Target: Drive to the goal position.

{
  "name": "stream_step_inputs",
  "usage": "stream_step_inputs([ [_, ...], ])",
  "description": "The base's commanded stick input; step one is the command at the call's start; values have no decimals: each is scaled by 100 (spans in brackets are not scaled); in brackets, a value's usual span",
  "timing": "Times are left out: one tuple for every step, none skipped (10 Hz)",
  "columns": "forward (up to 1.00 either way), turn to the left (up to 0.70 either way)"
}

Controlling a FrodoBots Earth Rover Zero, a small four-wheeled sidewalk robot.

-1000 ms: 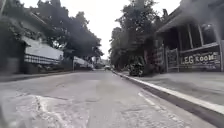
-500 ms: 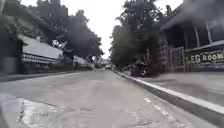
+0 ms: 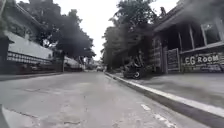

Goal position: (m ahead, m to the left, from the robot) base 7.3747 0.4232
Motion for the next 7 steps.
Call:
stream_step_inputs([
  [70,0],
  [70,0],
  [70,0],
  [70,0],
  [70,0],
  [70,0],
  [70,0],
])
